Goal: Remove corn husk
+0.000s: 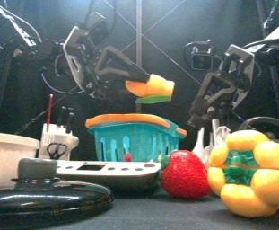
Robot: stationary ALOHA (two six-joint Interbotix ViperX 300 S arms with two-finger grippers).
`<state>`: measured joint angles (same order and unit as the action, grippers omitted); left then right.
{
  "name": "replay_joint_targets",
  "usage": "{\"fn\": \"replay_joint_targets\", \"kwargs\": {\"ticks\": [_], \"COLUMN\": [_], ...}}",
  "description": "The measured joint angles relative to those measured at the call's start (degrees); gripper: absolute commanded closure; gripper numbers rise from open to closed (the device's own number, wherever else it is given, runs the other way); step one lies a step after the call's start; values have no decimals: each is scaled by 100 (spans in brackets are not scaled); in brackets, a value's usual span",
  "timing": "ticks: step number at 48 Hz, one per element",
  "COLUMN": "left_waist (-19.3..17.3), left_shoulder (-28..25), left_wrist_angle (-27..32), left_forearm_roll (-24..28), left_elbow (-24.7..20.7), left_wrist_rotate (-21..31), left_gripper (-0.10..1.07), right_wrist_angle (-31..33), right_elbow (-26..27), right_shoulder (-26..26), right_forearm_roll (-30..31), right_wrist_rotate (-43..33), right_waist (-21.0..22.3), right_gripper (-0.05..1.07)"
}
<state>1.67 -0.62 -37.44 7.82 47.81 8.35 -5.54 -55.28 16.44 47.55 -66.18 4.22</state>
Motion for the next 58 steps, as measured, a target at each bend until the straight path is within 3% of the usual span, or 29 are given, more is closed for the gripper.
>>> {"fn": "replay_joint_targets", "kwargs": {"ticks": [14, 28, 42, 58], "left_waist": [0, 70, 264, 404], "left_shoulder": [0, 0, 0, -18], "left_wrist_angle": [0, 0, 0, 0], "left_forearm_roll": [-211, -1591, -2355, -2496], "left_elbow": [-18, -193, -316, -510], "left_wrist_rotate": [44, 44, 62, 53], "left_gripper": [32, 32, 32, 32], "right_wrist_angle": [9, 9, 0, -18], "right_elbow": [70, 272, 466, 615], "right_shoulder": [105, 272, 299, 299], "right_forearm_roll": [79, 334, 747, 932], "right_wrist_rotate": [0, 9, 0, 9], "right_waist": [-35, -149, -193, -193], "right_gripper": [24, 24, 24, 24]}}
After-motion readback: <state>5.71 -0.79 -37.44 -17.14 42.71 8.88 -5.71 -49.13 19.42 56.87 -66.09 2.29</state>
